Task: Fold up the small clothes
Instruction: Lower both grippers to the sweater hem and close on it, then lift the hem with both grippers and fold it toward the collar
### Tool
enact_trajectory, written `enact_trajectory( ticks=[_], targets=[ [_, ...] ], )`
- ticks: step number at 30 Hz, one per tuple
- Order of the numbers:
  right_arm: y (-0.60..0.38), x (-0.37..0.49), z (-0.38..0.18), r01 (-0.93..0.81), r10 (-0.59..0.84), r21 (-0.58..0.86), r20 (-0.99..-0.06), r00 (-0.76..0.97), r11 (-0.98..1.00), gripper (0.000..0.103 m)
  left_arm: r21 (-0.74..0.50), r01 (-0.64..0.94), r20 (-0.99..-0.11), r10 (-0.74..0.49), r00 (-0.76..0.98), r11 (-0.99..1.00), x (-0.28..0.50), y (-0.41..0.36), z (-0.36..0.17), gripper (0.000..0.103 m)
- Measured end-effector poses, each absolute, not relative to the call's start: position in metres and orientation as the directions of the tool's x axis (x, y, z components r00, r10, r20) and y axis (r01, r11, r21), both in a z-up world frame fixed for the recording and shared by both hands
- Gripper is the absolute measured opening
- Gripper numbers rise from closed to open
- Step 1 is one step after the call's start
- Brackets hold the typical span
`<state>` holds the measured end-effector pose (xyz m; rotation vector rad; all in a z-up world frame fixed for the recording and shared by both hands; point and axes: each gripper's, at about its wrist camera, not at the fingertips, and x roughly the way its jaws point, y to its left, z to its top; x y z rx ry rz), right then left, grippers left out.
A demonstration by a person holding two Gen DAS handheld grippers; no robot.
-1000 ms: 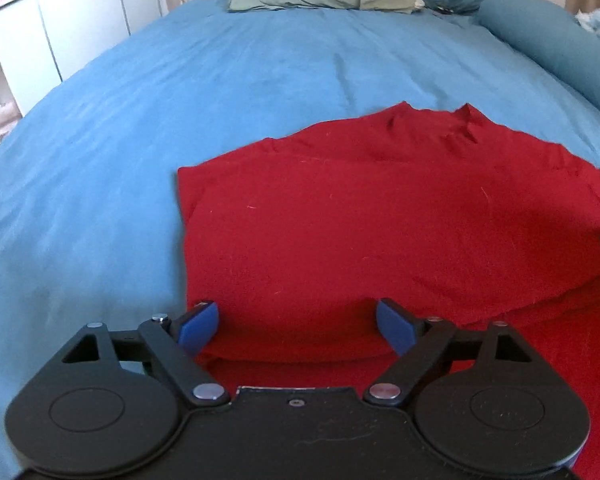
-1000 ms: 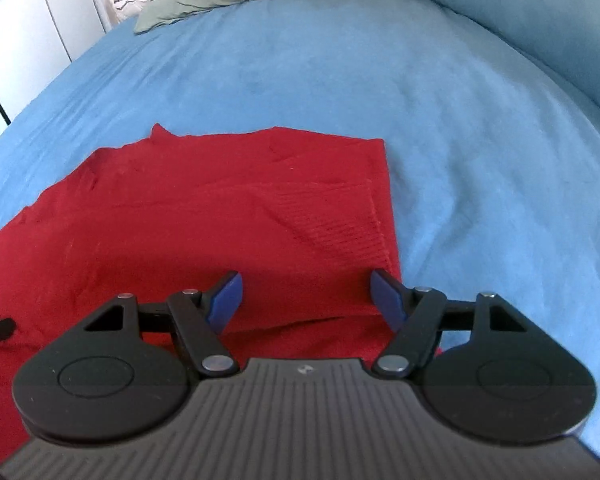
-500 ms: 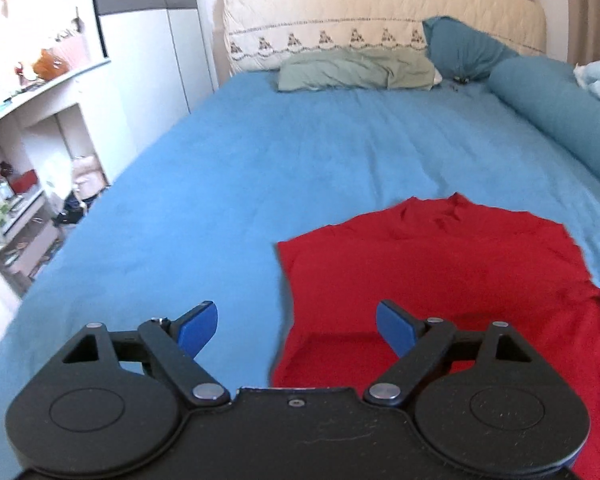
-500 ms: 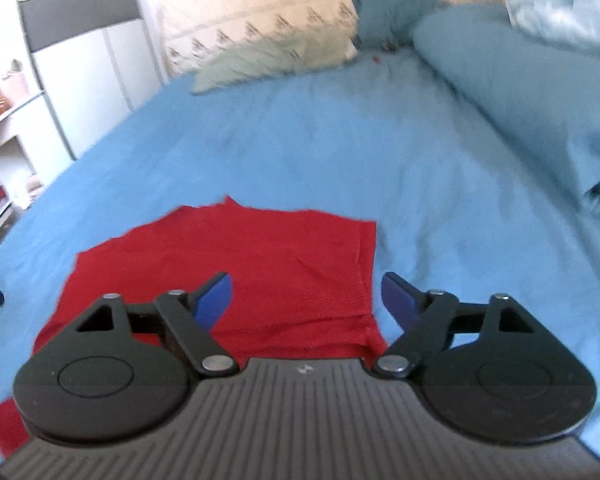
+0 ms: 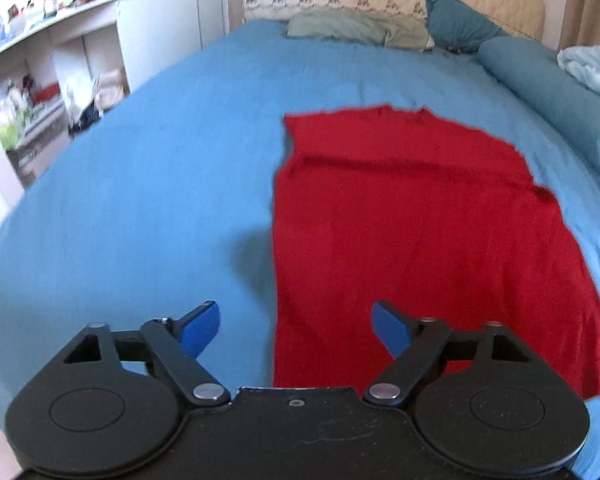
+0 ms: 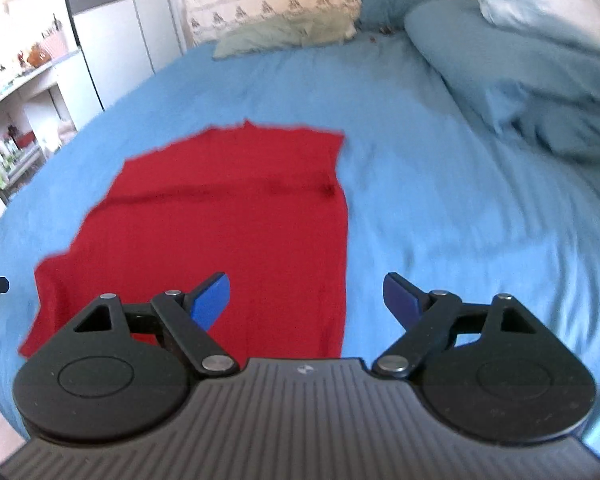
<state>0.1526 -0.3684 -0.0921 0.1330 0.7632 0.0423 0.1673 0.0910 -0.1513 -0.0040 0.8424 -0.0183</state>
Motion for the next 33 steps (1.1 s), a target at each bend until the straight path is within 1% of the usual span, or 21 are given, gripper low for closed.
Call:
enact_trajectory(
  ticks=[2, 3, 5, 8, 11, 13, 15, 17, 21, 24, 26, 27, 28, 29, 30, 31, 33],
  targets=[
    [-0.364, 0.138, -0.11, 0.04, 0.071, 0.14, -0.703, 0.708, 0.989, 0.097, -0.021, 0.009, -0.754, -0.021, 0.656, 1.0, 0.158, 0.093, -0.169, 0.073],
    [-0.362, 0.132, -0.119, 0.056, 0.064, 0.143, -0.713, 0.699, 0.988, 0.097, -0.02, 0.004, -0.757, -0.018, 0.654, 1.0, 0.154, 0.094, -0.176, 0.071],
    [-0.358, 0.125, -0.135, 0.09, 0.05, 0.15, -0.733, 0.678, 0.985, 0.096, -0.021, -0.006, -0.77, -0.013, 0.637, 1.0, 0.151, 0.095, -0.192, 0.062],
    [-0.351, 0.117, -0.155, 0.125, 0.026, 0.142, -0.755, 0.655, 0.982, 0.093, -0.029, -0.018, -0.783, -0.012, 0.622, 0.999, 0.147, 0.094, -0.207, 0.053],
    [-0.34, 0.113, -0.168, 0.122, 0.005, 0.104, -0.778, 0.628, 0.987, 0.086, -0.03, -0.017, -0.777, -0.013, 0.629, 0.999, 0.144, 0.094, -0.213, 0.05],
    [-0.335, 0.114, -0.176, 0.12, 0.018, 0.114, -0.795, 0.606, 0.986, 0.081, -0.034, -0.017, -0.781, -0.016, 0.624, 0.999, 0.145, 0.092, -0.215, 0.049],
    [-0.331, 0.116, -0.181, 0.113, 0.026, 0.114, -0.811, 0.585, 0.987, 0.072, -0.047, -0.025, -0.787, -0.021, 0.617, 0.999, 0.145, 0.093, -0.216, 0.048],
    [-0.327, 0.117, -0.186, 0.11, 0.03, 0.111, -0.824, 0.566, 0.988, 0.068, -0.05, -0.028, -0.791, -0.022, 0.612, 0.998, 0.147, 0.092, -0.218, 0.047],
    [-0.325, 0.116, -0.19, 0.13, 0.025, 0.116, -0.833, 0.553, 0.985, 0.065, -0.034, -0.024, -0.799, -0.013, 0.601, 0.999, 0.151, 0.089, -0.221, 0.045],
    [-0.324, 0.117, -0.19, 0.129, 0.018, 0.105, -0.837, 0.547, 0.986, 0.063, -0.028, -0.018, -0.803, -0.011, 0.596, 0.999, 0.153, 0.087, -0.222, 0.04],
    [-0.322, 0.119, -0.191, 0.118, 0.011, 0.09, -0.837, 0.546, 0.989, 0.06, -0.025, -0.01, -0.806, -0.014, 0.592, 1.0, 0.154, 0.085, -0.222, 0.03],
    [-0.32, 0.119, -0.191, 0.113, 0.011, 0.086, -0.838, 0.546, 0.99, 0.057, -0.023, -0.005, -0.808, -0.016, 0.59, 1.0, 0.155, 0.083, -0.221, 0.027],
    [-0.319, 0.119, -0.191, 0.108, 0.013, 0.086, -0.839, 0.545, 0.99, 0.055, -0.021, 0.0, -0.809, -0.017, 0.588, 1.0, 0.157, 0.081, -0.221, 0.02],
    [-0.318, 0.12, -0.19, 0.104, 0.018, 0.089, -0.84, 0.543, 0.991, 0.049, -0.011, 0.003, -0.811, -0.011, 0.585, 1.0, 0.158, 0.079, -0.22, 0.016],
    [-0.317, 0.12, -0.19, 0.1, 0.024, 0.093, -0.841, 0.541, 0.991, 0.042, -0.002, 0.004, -0.812, -0.004, 0.583, 1.0, 0.158, 0.078, -0.219, 0.013],
    [-0.317, 0.121, -0.189, 0.094, 0.032, 0.098, -0.843, 0.537, 0.991, 0.038, 0.003, 0.001, -0.814, 0.002, 0.581, 1.0, 0.158, 0.076, -0.218, 0.01],
    [-0.316, 0.122, -0.187, 0.089, 0.036, 0.098, -0.846, 0.532, 0.991, 0.026, 0.009, -0.007, -0.816, 0.012, 0.578, 1.0, 0.159, 0.076, -0.215, 0.008]
  ],
)
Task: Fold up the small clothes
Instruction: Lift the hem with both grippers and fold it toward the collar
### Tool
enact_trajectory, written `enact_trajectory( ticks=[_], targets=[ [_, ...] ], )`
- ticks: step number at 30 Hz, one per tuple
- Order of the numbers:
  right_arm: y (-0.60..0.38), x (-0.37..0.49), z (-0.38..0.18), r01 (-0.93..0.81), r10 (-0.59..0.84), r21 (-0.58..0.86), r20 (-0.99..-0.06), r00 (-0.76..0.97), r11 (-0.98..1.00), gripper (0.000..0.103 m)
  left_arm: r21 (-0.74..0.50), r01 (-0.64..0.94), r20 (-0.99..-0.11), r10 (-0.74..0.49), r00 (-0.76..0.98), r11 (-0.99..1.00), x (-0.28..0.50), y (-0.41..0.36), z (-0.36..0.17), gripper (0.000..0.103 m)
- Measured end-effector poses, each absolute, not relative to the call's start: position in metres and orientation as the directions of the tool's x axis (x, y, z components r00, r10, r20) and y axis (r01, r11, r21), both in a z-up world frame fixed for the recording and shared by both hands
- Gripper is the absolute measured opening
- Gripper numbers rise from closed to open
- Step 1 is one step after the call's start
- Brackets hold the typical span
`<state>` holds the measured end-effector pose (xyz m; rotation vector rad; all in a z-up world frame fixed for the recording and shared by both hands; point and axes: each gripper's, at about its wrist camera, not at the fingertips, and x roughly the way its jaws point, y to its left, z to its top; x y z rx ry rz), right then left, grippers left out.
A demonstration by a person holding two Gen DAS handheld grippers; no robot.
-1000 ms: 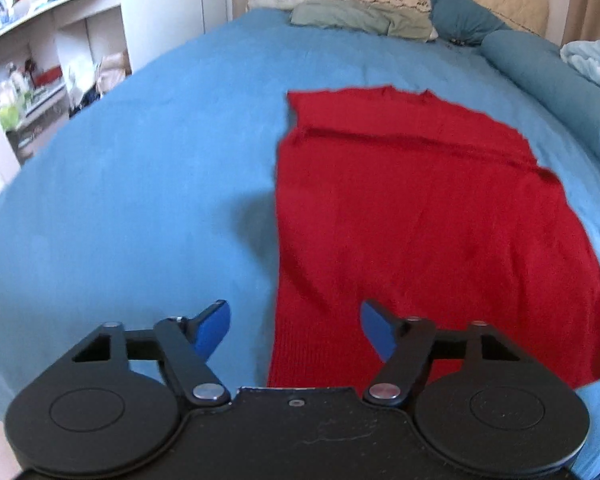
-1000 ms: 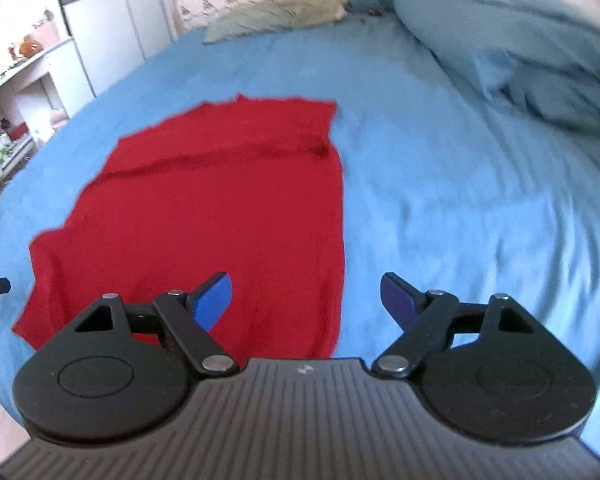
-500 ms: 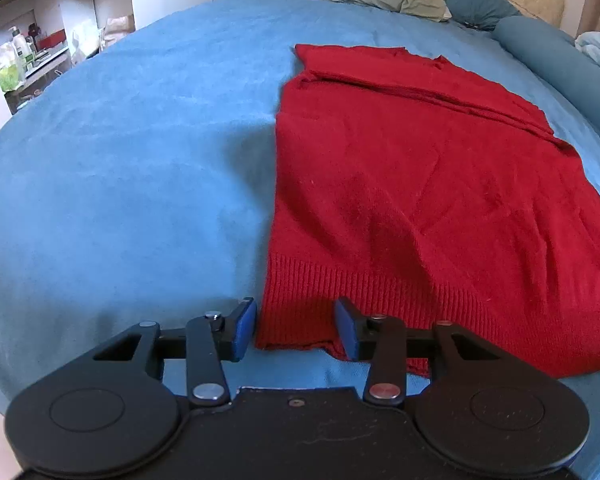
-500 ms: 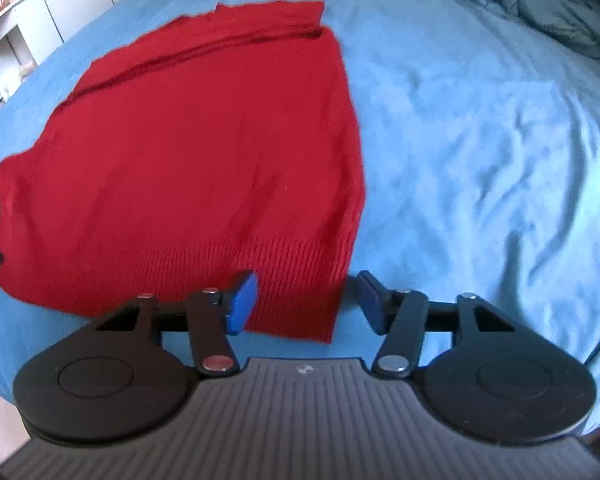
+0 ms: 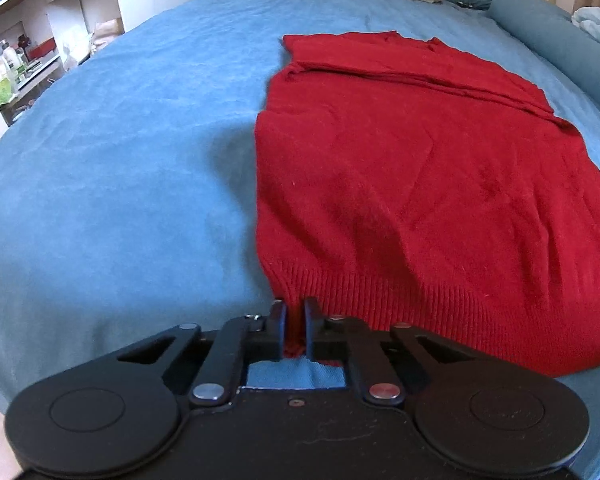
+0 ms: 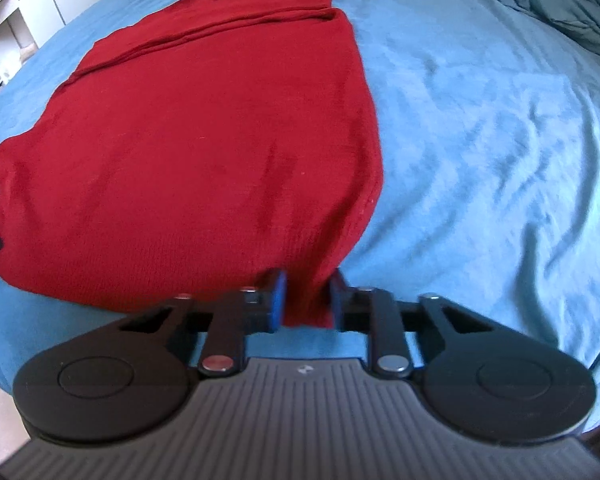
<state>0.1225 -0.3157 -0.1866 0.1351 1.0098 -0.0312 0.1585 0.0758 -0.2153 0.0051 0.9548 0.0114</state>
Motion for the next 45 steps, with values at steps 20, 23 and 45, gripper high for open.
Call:
enact_trajectory(
  ticks=[20, 23, 45],
  targets=[
    [-0.374, 0.21, -0.017, 0.134, 0.229, 0.405, -0.726, 0.648, 0.904, 0.021, -0.083, -0.131, -0.725, 0.03, 0.688, 0.988, 0.225, 0.066, -0.022, 0.006],
    [-0.385, 0.268, 0.0, 0.187, 0.197, 0.433, -0.698, 0.688, 0.882, 0.021, -0.093, -0.11, -0.685, 0.017, 0.729, 0.99, 0.291, 0.064, -0.011, 0.004],
    [-0.399, 0.588, -0.162, 0.276, 0.047, 0.282, -0.774, 0.631, 0.919, 0.059, -0.026, -0.157, -0.728, 0.089, 0.68, 0.987, 0.596, 0.033, -0.166, 0.011]
  ],
)
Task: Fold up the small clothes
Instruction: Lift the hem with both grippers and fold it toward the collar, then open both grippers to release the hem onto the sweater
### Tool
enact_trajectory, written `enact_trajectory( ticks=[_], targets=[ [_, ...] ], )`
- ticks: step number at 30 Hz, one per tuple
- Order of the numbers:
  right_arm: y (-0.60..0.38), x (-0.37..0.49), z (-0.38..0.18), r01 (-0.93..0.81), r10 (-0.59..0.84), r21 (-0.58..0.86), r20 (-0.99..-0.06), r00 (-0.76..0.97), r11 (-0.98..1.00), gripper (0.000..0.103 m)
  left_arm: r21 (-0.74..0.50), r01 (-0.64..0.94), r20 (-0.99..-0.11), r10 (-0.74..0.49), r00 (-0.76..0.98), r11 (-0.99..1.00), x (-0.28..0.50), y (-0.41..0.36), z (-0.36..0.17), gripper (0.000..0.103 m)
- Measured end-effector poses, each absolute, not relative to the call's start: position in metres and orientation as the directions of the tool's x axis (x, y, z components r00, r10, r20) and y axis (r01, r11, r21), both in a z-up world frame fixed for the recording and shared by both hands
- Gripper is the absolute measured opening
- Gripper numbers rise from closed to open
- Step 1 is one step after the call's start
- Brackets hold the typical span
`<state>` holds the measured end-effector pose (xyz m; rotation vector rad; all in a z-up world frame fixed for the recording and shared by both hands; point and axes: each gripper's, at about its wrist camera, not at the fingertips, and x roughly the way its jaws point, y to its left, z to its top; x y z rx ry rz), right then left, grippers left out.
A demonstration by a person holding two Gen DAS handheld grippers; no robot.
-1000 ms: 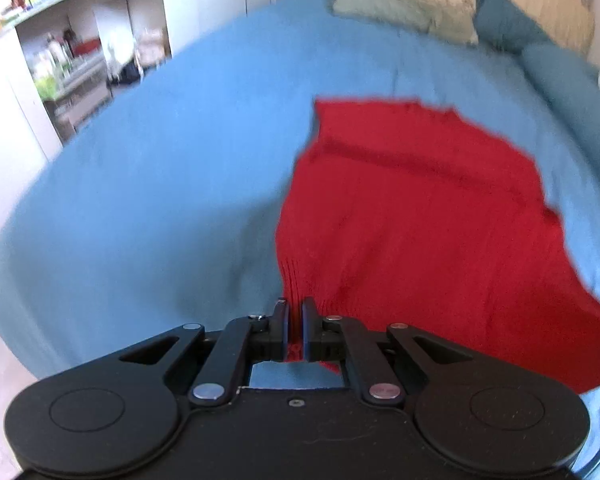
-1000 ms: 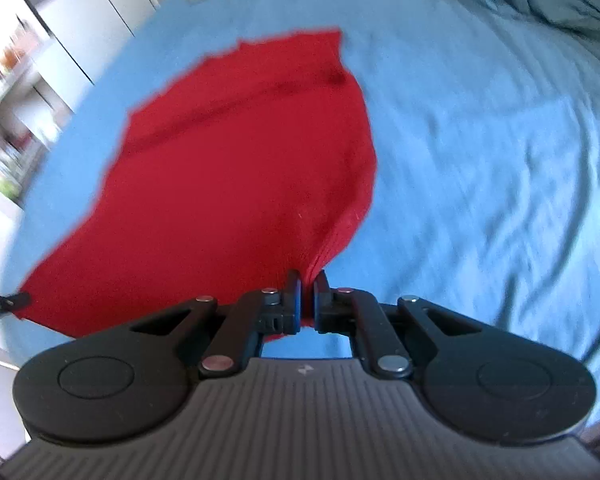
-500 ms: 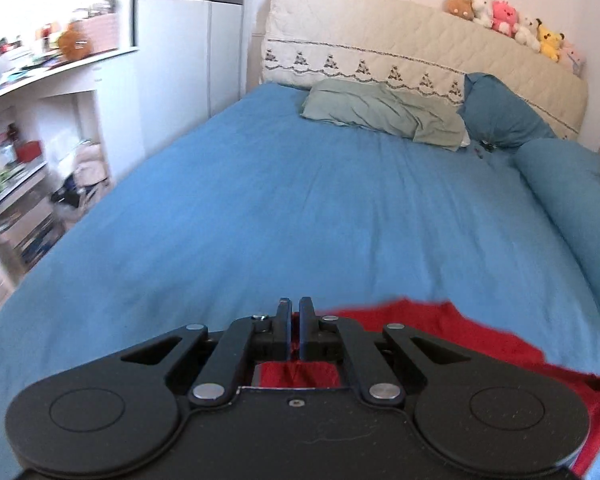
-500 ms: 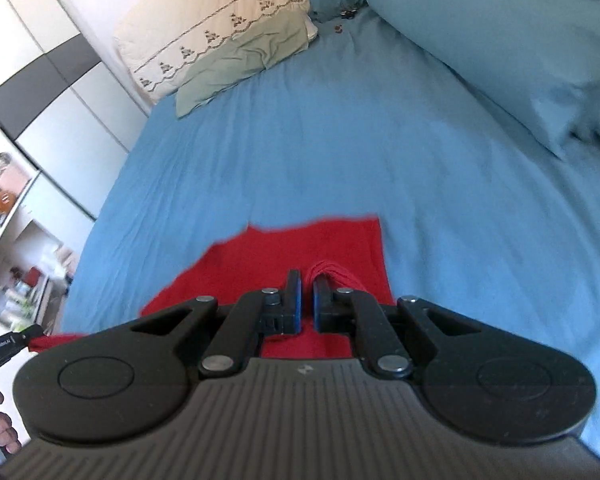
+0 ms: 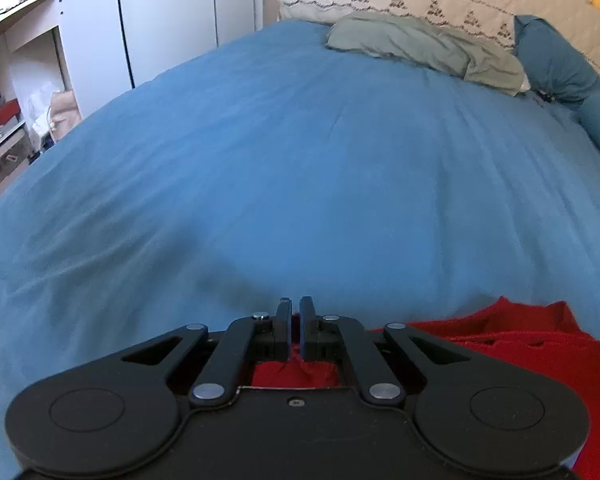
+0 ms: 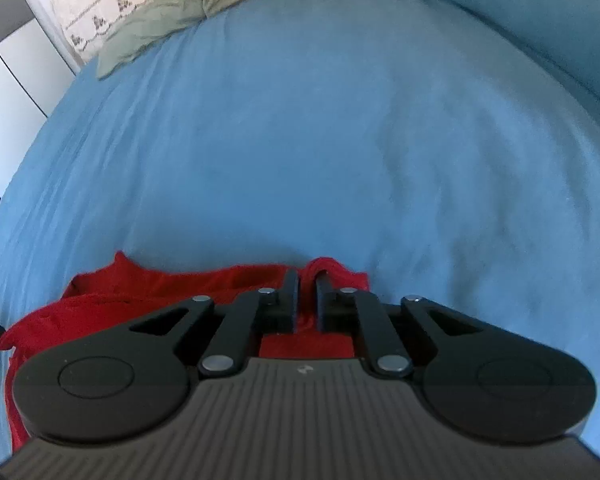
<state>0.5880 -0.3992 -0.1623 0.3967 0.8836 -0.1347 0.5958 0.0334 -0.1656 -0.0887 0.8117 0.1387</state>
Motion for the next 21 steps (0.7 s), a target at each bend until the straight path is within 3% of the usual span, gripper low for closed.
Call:
enact_trajectory(
  ticks=[1, 2, 4, 7, 10, 13, 19, 21],
  targets=[
    [-0.401, 0.582, -0.158, 0.283, 0.023, 0.263, -0.768, 0.64, 0.922, 0.075, -0.026, -0.154, -0.72, 0.088, 0.688, 0.988, 0.592, 0.035, -0.161, 0.028],
    [-0.4, 0.575, -0.151, 0.29, -0.01, 0.245, -0.75, 0.662, 0.925, 0.097, -0.019, -0.155, -0.717, 0.094, 0.691, 0.988, 0.588, 0.036, -0.158, 0.055],
    [-0.398, 0.554, -0.135, 0.248, -0.011, 0.243, -0.693, 0.72, 0.938, 0.103, 0.002, -0.153, -0.685, 0.113, 0.72, 0.988, 0.573, 0.035, -0.143, 0.071],
    [-0.382, 0.526, -0.128, 0.167, 0.055, 0.255, -0.683, 0.729, 0.952, 0.103, 0.008, -0.063, -0.663, 0.053, 0.747, 0.998, 0.542, 0.023, -0.13, 0.074],
    [-0.357, 0.51, -0.137, 0.092, 0.091, 0.217, -0.706, 0.702, 0.972, 0.103, -0.002, 0.081, -0.709, -0.058, 0.703, 0.997, 0.521, -0.001, -0.146, 0.09],
    [-0.346, 0.506, -0.16, 0.09, 0.113, 0.229, -0.738, 0.665, 0.969, 0.103, 0.024, 0.176, -0.755, -0.098, 0.648, 0.984, 0.503, -0.023, -0.177, 0.09],
    [-0.36, 0.5, -0.192, 0.138, 0.025, 0.139, -0.788, 0.615, 0.981, 0.103, 0.029, 0.148, -0.817, -0.062, 0.573, 0.989, 0.488, -0.028, -0.204, 0.094],
    [-0.379, 0.498, -0.193, 0.195, 0.026, 0.176, -0.802, 0.597, 0.965, 0.103, 0.037, 0.146, -0.823, -0.052, 0.565, 0.989, 0.49, -0.03, -0.202, 0.094]
  ],
)
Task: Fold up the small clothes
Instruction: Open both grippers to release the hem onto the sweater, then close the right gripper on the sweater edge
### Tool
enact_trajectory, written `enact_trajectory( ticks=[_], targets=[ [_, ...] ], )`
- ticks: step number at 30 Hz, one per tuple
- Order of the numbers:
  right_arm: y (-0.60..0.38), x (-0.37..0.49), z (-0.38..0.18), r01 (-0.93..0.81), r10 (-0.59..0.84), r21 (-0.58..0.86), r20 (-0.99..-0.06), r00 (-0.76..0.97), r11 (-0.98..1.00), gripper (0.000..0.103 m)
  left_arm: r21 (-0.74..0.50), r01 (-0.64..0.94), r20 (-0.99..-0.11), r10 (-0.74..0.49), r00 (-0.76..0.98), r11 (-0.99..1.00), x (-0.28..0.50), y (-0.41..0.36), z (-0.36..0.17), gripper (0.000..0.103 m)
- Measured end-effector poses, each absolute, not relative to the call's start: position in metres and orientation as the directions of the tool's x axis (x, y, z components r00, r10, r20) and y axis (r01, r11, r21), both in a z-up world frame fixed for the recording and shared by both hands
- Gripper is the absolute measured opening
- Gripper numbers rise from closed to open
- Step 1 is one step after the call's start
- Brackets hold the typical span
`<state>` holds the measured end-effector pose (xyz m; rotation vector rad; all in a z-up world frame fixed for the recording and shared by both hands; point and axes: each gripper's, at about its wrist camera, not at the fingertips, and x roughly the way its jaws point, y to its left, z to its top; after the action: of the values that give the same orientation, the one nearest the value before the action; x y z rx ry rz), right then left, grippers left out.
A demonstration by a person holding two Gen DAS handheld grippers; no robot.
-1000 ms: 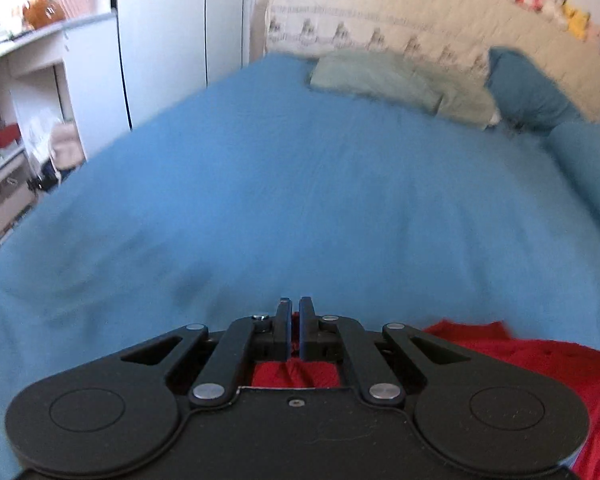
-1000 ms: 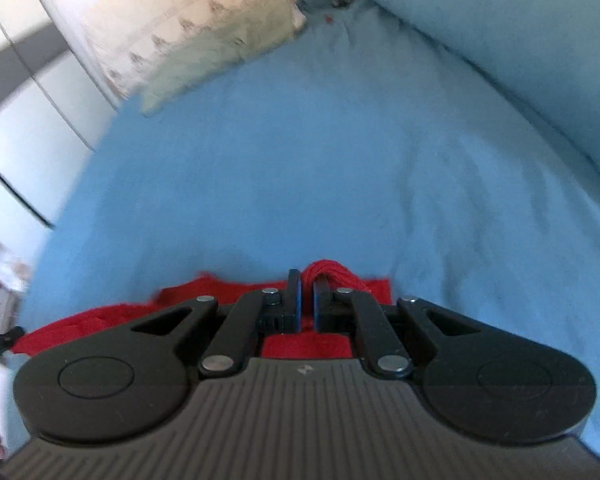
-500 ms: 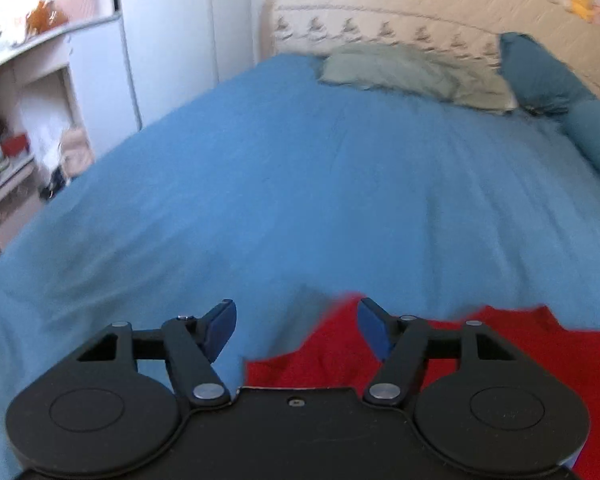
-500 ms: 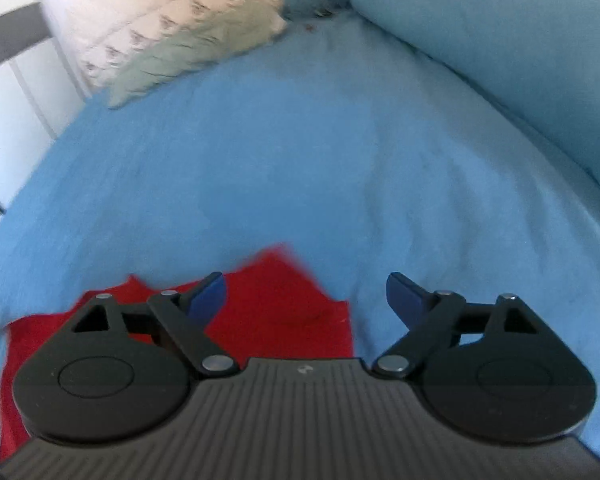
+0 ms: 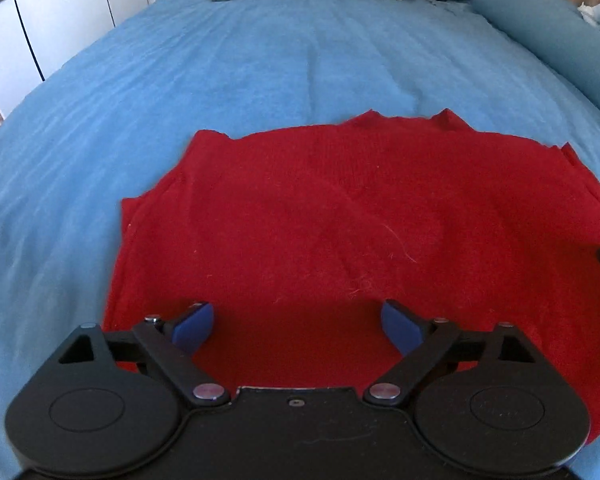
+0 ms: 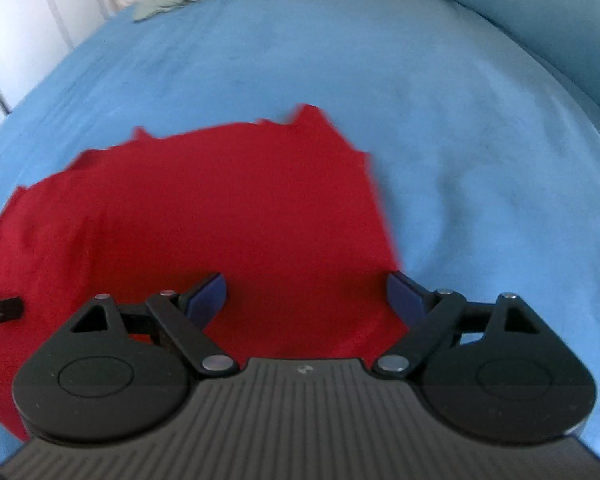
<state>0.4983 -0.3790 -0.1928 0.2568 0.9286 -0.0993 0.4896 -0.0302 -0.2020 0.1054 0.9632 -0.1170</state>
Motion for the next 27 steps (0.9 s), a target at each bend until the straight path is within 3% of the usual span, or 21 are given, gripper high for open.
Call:
enact_trajectory(
  ticks=[7, 11, 20, 22, 24, 27],
  targets=[
    [-0.421, 0.459, -0.138, 0.231, 0.013, 0.215, -0.758, 0.652, 0.949, 0.102, 0.11, 0.127, -0.785, 0.008, 0.62, 0.986, 0.487, -0.04, -0.161, 0.094],
    [-0.425, 0.426, -0.11, 0.214, 0.001, 0.192, -0.746, 0.666, 0.958, 0.103, 0.106, 0.124, -0.763, 0.001, 0.646, 0.987, 0.466, -0.051, -0.132, 0.1],
    [-0.407, 0.411, -0.15, 0.175, 0.083, 0.24, -0.782, 0.618, 0.955, 0.1, 0.114, 0.223, -0.787, -0.05, 0.615, 0.968, 0.443, -0.097, -0.136, 0.1],
    [-0.405, 0.418, -0.161, 0.155, 0.088, 0.233, -0.776, 0.625, 0.96, 0.096, 0.121, 0.235, -0.783, -0.052, 0.619, 0.965, 0.444, -0.106, -0.142, 0.1],
    [-0.401, 0.428, -0.171, 0.12, 0.11, 0.232, -0.778, 0.619, 0.965, 0.084, 0.129, 0.239, -0.786, -0.048, 0.617, 0.963, 0.448, -0.113, -0.149, 0.1],
    [-0.394, 0.441, -0.186, 0.08, 0.131, 0.225, -0.781, 0.611, 0.971, 0.079, 0.116, 0.22, -0.799, -0.04, 0.599, 0.969, 0.458, -0.116, -0.16, 0.1]
  ],
)
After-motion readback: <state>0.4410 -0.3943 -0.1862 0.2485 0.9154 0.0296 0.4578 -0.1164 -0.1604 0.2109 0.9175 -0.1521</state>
